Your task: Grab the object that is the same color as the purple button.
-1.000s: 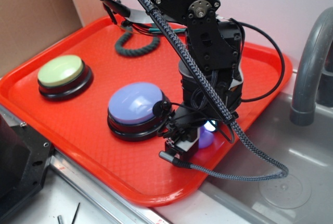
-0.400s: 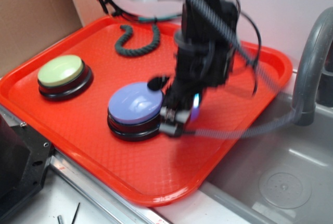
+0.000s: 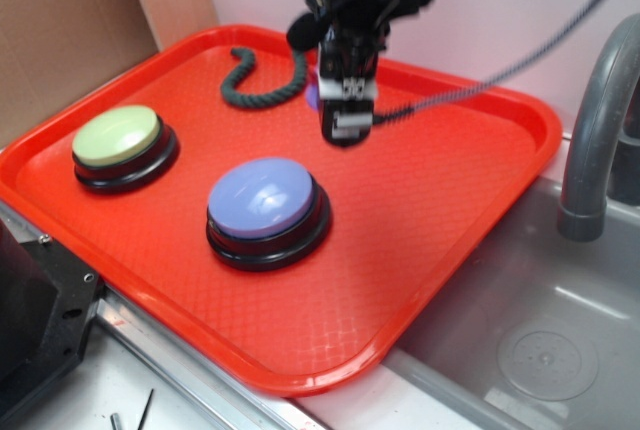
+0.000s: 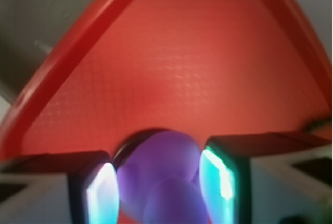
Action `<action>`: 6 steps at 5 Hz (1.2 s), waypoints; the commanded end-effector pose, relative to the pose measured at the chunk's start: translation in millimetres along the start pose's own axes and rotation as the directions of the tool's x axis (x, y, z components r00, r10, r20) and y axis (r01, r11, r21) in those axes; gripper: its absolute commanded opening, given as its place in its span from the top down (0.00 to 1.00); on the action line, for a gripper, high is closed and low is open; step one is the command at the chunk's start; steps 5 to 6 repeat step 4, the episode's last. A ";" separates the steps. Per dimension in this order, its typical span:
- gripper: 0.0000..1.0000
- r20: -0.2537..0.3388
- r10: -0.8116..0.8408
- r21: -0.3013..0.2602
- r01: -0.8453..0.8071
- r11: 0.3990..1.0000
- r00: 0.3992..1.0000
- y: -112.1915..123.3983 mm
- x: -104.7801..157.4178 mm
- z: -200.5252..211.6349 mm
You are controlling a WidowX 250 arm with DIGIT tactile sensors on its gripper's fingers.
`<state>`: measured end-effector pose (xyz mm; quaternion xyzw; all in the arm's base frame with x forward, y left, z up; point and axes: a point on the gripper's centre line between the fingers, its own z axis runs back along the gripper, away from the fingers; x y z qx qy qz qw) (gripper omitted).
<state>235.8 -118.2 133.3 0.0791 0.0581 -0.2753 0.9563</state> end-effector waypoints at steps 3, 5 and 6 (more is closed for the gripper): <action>1.00 0.069 0.675 -0.169 -0.658 0.734 0.735 51.2 -65.6 93.9; 1.00 0.040 0.685 -0.128 -0.676 0.725 0.727 51.4 -58.1 87.4; 1.00 0.040 0.685 -0.128 -0.676 0.725 0.727 51.4 -58.1 87.4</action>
